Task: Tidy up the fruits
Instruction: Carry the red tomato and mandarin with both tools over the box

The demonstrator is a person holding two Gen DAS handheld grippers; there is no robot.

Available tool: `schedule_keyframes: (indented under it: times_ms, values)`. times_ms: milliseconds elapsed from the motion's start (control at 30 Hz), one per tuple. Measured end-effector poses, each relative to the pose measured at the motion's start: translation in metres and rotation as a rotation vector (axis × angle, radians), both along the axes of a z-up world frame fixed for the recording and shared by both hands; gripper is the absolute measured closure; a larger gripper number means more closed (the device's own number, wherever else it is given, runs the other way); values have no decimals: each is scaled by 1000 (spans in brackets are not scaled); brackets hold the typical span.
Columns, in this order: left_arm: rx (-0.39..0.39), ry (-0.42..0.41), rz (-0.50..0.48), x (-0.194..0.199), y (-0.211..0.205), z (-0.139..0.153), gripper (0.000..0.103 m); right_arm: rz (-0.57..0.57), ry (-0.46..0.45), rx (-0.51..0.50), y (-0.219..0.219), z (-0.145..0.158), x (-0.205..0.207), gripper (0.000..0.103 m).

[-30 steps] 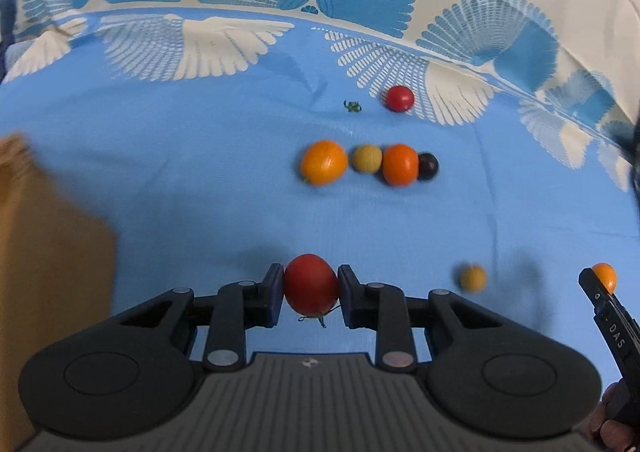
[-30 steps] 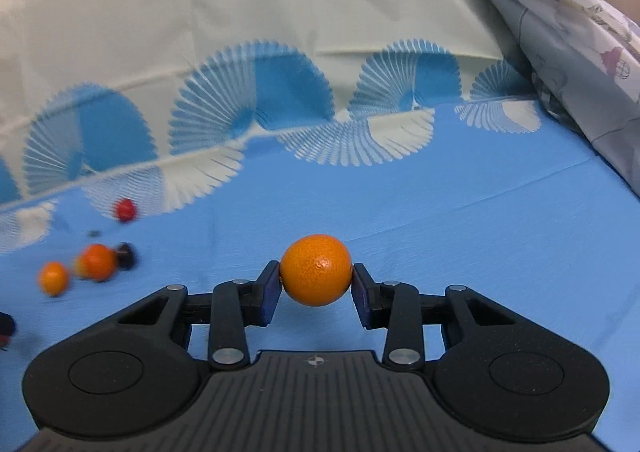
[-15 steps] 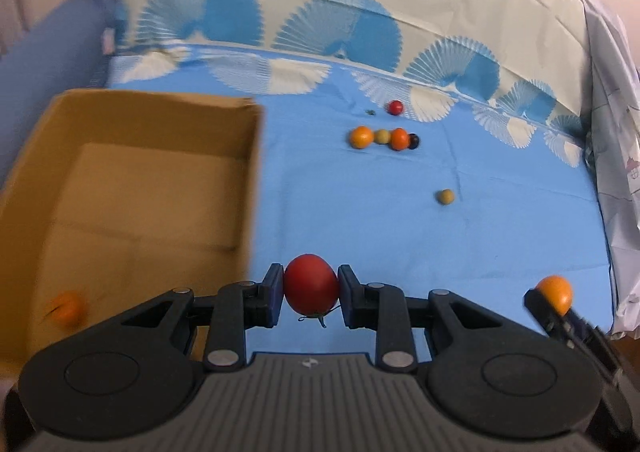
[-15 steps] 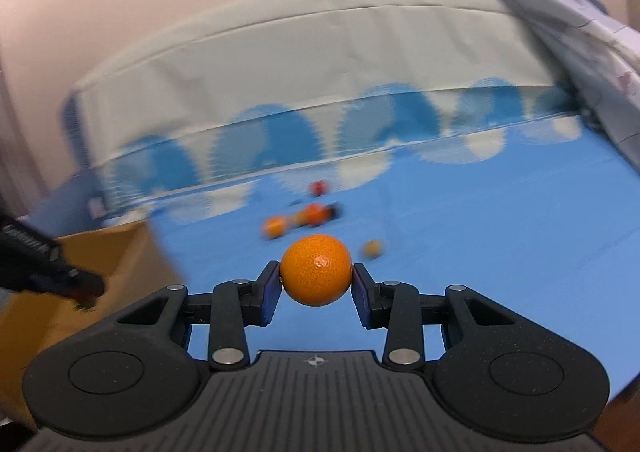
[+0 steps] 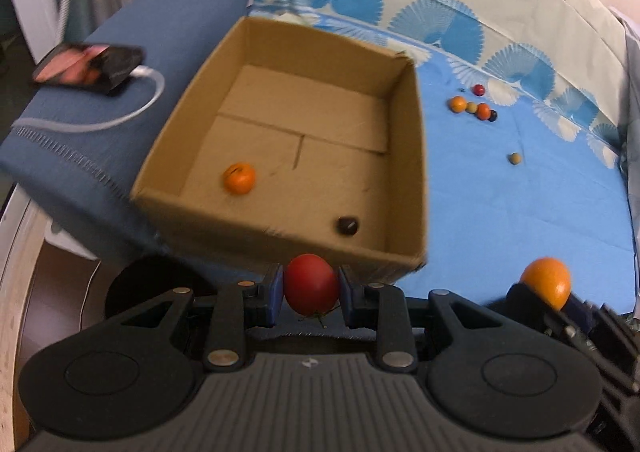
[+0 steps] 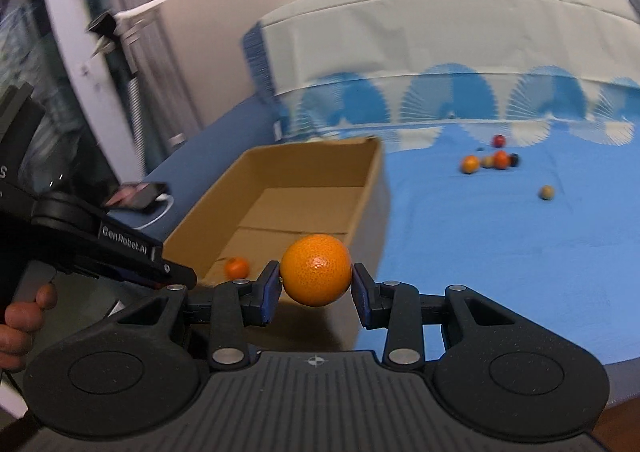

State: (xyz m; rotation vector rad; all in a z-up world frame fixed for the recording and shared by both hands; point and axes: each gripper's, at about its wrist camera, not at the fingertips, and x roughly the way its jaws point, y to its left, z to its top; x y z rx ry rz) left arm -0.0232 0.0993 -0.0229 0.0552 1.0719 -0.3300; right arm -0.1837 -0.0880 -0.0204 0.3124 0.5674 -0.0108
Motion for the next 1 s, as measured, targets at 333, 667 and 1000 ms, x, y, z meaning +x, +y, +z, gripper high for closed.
schedule_keyframes:
  times_ms: [333,667,1000]
  values:
    - [-50,0,39,-12,38,-3,71,21,14,-71,28,11,2,63]
    - [-65,-5,42,-6,41,-4,71,23,32,-100,33,12,9,63]
    - [-70,5,60,3,41,-9,71,29,53,-111,36,8,19,63]
